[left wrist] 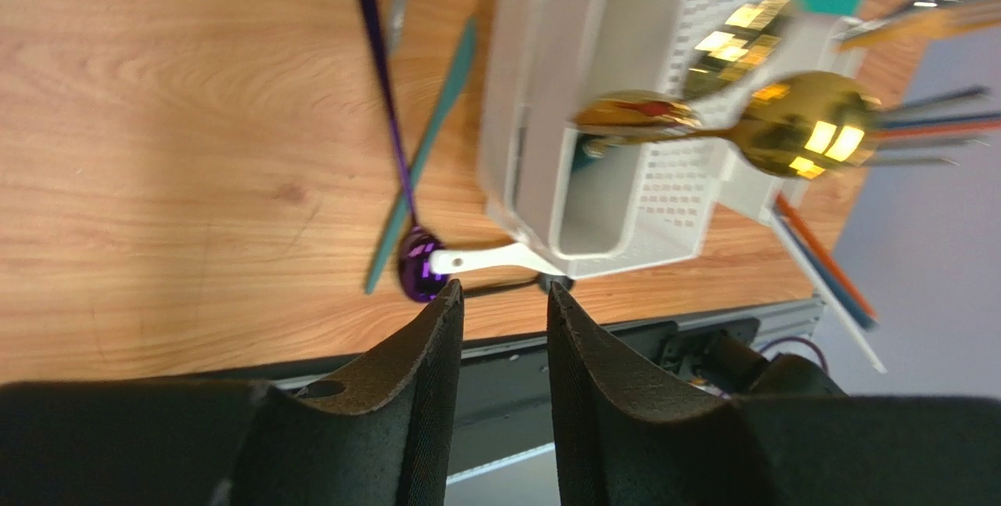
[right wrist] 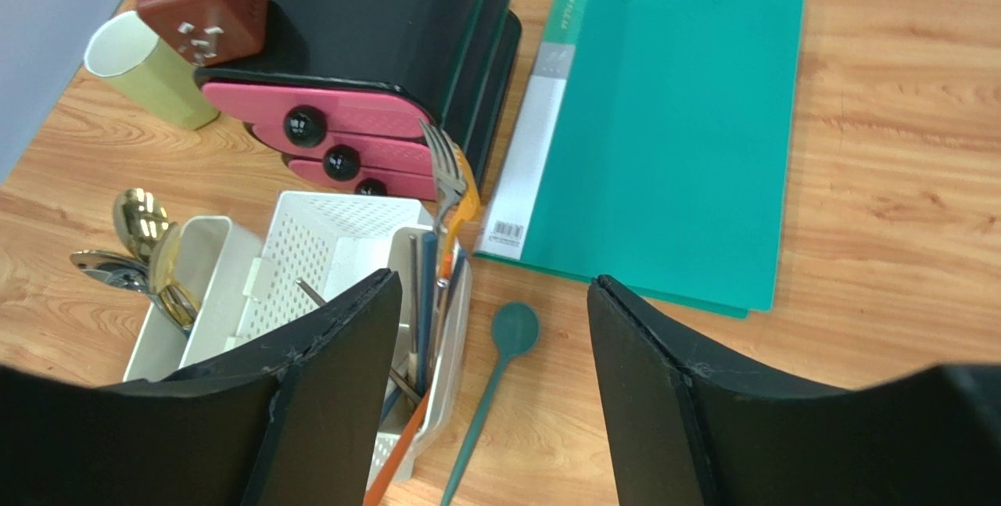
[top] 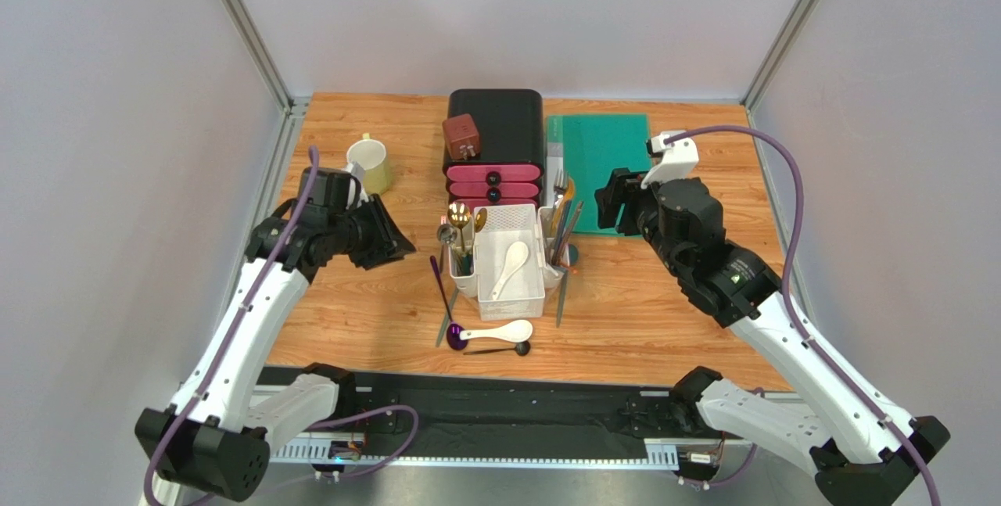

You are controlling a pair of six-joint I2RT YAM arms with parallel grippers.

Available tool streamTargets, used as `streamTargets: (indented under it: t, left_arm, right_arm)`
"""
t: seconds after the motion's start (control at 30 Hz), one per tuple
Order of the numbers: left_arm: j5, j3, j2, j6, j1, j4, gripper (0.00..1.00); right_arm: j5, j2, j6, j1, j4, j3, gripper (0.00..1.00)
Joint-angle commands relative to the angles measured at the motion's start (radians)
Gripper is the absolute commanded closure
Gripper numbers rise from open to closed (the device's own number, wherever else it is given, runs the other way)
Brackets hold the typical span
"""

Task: Sort the eating utensils into containers
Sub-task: Pick up the spoon from the center of the board.

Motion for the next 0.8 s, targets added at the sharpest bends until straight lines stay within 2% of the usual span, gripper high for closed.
streamTargets:
  t: [0.0, 0.17, 0.5, 0.77]
  left_arm:
    - [-0.007, -0.096, 0.055, 0.017, 0.034, 0.067, 0.61]
    - [0.027, -0.16, 0.188, 0.012, 0.034, 0.135, 0.62]
    - [0.098, -0.351, 0.263, -0.051, 0.034, 0.331, 0.62]
    - [-0.008, -0.328, 0.326, -0.048, 0.013, 0.325, 0.62]
  right_arm:
    - [-0.029, -0.029, 0.057, -0.019, 0.0, -0.017, 0.35]
    - [-0.031, -0.057, 0.059, -0.024, -0.007, -0.045, 0.35]
    - [-0.043, -0.089, 0.06, -0.039, -0.01, -0.089, 0.35]
    - [-0.066, -0.081, 0.065, -0.048, -0.007, -0.085, 0.36]
